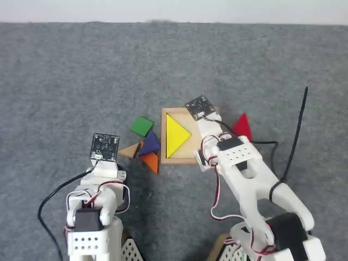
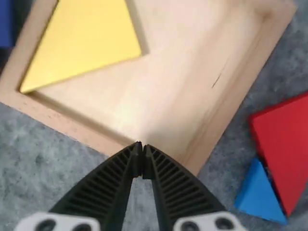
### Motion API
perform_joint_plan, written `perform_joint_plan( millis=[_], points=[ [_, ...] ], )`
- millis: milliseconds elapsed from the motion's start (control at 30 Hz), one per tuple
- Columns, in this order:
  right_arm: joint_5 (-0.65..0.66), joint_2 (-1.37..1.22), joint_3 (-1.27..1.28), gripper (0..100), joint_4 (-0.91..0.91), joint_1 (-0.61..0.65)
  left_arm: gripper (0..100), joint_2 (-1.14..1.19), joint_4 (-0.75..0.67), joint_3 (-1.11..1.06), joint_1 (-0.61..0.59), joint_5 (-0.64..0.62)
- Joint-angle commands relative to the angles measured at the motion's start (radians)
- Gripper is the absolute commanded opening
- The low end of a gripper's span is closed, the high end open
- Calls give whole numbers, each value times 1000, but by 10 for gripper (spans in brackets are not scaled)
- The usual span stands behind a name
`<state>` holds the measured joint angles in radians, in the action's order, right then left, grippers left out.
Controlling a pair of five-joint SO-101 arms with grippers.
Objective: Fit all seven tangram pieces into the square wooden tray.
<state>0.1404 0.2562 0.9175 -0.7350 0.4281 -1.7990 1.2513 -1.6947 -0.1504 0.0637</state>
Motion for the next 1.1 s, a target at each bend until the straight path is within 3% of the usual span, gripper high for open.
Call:
perform_joint_plan(
  millis=[0, 233, 567, 767, 933, 1067],
  points=[
    [43, 36, 8, 10, 12, -51, 47, -9, 5, 12, -8, 6],
    [120, 44, 44, 10, 13, -171, 47, -9, 5, 12, -8, 6],
    [129, 124, 20, 12, -5, -180, 47, -9, 5, 12, -8, 6],
    [121, 222, -175, 159, -142, -216, 47, -9, 5, 12, -8, 6],
    [123, 27, -347, 270, -183, -239, 47, -9, 5, 12, -8, 6],
    [129, -174, -431, 277, -182, -272, 47, -9, 5, 12, -8, 6]
  ],
)
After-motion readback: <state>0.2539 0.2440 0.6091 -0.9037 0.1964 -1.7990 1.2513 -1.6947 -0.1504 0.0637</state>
